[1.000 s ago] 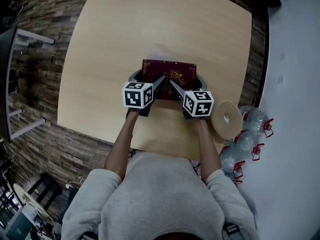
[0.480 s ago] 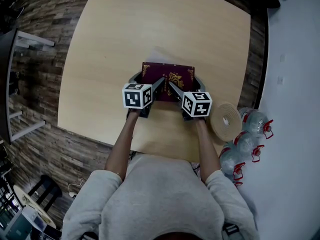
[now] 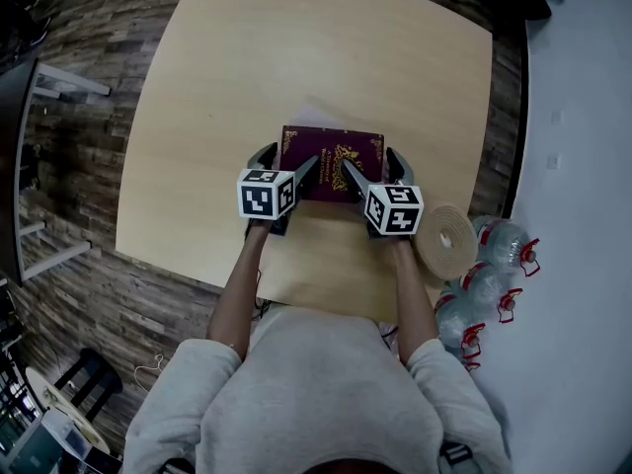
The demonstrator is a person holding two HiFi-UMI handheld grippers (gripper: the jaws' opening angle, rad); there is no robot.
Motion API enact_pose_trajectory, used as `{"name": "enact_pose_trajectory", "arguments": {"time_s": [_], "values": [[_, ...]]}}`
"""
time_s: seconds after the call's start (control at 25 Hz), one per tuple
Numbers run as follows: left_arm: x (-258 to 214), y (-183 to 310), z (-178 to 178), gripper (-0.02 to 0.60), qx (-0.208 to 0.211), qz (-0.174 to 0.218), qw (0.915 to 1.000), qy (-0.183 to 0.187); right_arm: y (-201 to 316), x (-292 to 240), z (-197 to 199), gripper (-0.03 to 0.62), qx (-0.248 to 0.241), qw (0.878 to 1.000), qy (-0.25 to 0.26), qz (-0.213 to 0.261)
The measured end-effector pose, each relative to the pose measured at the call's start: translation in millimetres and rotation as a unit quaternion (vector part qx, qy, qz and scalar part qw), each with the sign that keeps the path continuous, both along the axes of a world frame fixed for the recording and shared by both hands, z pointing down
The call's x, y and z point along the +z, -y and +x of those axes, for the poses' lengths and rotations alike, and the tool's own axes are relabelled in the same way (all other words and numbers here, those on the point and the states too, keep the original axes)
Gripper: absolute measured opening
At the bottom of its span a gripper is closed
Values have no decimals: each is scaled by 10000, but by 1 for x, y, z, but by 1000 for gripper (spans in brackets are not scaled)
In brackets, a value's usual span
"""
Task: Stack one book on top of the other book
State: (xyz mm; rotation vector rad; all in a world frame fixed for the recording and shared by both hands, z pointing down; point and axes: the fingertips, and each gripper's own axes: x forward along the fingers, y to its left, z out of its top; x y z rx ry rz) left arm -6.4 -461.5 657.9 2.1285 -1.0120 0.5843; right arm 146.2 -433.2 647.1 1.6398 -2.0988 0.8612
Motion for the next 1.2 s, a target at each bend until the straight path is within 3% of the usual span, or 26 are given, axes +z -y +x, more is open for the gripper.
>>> {"name": "enact_pose_trajectory", "arguments": {"time_s": [0.32, 0.76, 1.0, 1.2], "values": [[-31, -1, -15, 383, -111, 458, 9989, 41, -5, -30, 12, 335, 54, 9993, -188, 315], [-54, -29, -17, 147, -59, 664, 9978, 30, -24, -58, 15, 108, 101, 9981, -317, 515], [-64, -50, -14, 73, -10, 819, 9966, 112, -45, -65, 17, 7, 95, 9976, -382, 575], [-79, -70, -12, 9, 9, 1009, 9948, 139, -66, -78, 15, 5, -29, 9967, -267, 762]]}}
